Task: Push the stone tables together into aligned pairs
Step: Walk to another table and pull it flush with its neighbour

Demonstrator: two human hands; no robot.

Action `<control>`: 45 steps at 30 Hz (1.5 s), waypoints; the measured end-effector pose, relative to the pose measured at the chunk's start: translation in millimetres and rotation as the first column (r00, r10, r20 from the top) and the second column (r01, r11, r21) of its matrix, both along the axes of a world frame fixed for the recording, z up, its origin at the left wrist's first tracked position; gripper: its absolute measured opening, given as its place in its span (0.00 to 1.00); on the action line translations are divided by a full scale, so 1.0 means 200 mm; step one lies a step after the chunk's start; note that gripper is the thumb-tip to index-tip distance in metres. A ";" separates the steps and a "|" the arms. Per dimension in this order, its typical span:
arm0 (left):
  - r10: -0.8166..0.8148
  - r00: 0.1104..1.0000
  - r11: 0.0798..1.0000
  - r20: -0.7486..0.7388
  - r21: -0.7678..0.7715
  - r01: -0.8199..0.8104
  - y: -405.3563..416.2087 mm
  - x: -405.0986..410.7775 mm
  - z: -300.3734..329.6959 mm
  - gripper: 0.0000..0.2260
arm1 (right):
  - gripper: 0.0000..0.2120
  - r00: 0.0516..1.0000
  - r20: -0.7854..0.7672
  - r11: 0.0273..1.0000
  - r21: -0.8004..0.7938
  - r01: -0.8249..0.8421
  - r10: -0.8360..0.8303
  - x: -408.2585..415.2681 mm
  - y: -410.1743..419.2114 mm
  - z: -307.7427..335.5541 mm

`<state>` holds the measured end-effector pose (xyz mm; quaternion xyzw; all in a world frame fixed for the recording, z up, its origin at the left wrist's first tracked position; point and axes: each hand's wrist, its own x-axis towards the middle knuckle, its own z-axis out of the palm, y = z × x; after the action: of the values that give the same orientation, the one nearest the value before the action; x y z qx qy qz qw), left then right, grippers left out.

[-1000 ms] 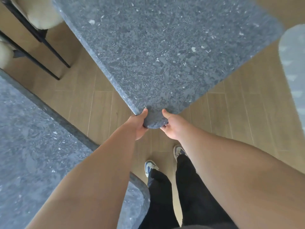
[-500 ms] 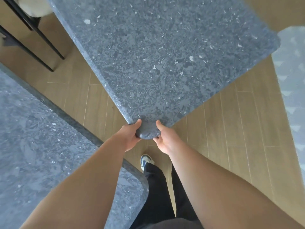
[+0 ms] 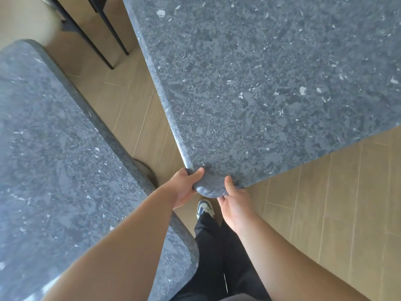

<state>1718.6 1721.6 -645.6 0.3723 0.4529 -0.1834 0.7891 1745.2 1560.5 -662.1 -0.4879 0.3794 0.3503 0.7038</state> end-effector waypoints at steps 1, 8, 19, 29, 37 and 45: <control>0.010 1.000 1.000 0.004 -0.004 -0.010 0.00 0.00 0.00 0.22 | 0.21 1.000 0.004 1.000 0.011 0.001 -0.001 0.00 0.00 -0.01; -0.016 0.997 0.996 0.082 -0.087 0.023 0.02 0.00 -0.01 0.23 | 0.17 0.996 0.061 0.991 0.118 0.062 -0.069 0.00 0.01 0.03; -0.123 0.992 0.992 -0.020 0.033 0.123 0.02 -0.01 0.07 0.20 | 0.11 0.987 0.043 0.987 -0.028 0.156 -0.155 -0.04 0.12 0.29; -0.208 0.978 0.970 0.018 0.132 0.204 0.11 -0.12 0.03 0.17 | 0.12 0.988 0.005 0.988 -0.009 0.155 -0.155 -0.14 0.18 0.21; -0.251 0.968 0.957 -0.005 0.152 0.248 0.15 -0.16 -0.08 0.34 | 0.17 0.997 0.045 0.998 0.008 0.070 -0.070 -0.16 0.15 0.06; -0.049 0.999 0.992 -0.002 0.114 0.049 0.20 -0.03 -0.03 0.33 | 0.16 0.994 0.020 0.990 -0.095 -0.102 0.104 -0.12 0.08 0.09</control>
<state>1713.5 1761.5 -651.8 0.4279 0.4530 -0.1761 0.7620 1721.5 1577.3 -645.1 -0.5438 0.3608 0.3618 0.6657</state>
